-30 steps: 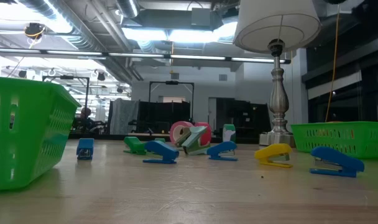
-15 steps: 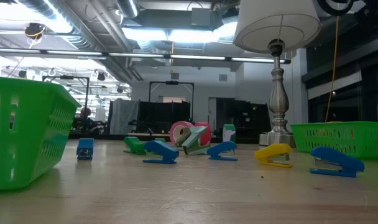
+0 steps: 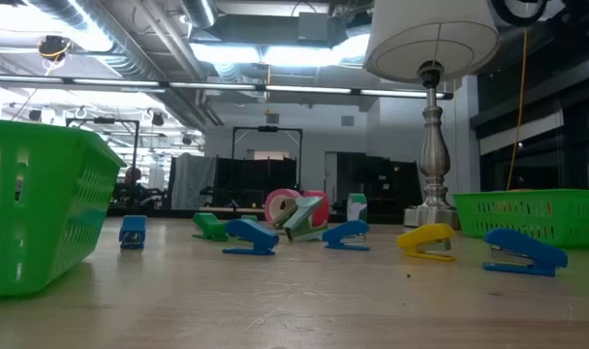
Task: Pick and place Stapler, Stapler remover, tape
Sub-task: Put the green tape into the top right green bin
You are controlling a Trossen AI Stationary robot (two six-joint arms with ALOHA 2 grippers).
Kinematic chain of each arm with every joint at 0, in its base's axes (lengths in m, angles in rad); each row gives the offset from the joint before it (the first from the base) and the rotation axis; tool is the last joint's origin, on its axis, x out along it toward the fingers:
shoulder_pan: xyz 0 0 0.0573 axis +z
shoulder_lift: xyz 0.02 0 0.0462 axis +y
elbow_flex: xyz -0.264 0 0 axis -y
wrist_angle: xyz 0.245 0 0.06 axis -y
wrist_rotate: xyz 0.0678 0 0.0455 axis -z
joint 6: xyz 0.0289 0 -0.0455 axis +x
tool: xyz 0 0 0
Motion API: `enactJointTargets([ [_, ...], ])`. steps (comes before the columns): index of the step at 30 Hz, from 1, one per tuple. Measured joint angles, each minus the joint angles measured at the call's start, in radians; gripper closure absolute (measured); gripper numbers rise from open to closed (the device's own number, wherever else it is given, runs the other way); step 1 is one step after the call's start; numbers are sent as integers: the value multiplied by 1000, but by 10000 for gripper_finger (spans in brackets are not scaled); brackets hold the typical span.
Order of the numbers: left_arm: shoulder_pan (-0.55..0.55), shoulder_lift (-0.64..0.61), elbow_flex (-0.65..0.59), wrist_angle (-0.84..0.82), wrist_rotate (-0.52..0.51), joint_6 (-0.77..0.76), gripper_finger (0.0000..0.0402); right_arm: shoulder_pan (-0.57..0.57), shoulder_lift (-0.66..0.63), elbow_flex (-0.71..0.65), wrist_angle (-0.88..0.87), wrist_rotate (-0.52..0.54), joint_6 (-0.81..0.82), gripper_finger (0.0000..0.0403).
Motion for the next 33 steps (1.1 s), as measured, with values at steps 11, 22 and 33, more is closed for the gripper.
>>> enactJointTargets([
  [11,0,0,0,0,0,0,395,-66,0,0,74,89,-54,275],
  [22,0,0,0,0,0,0,395,-166,0,0,214,277,-211,275],
  [33,0,0,0,0,0,0,395,-272,0,0,339,695,-292,275],
])
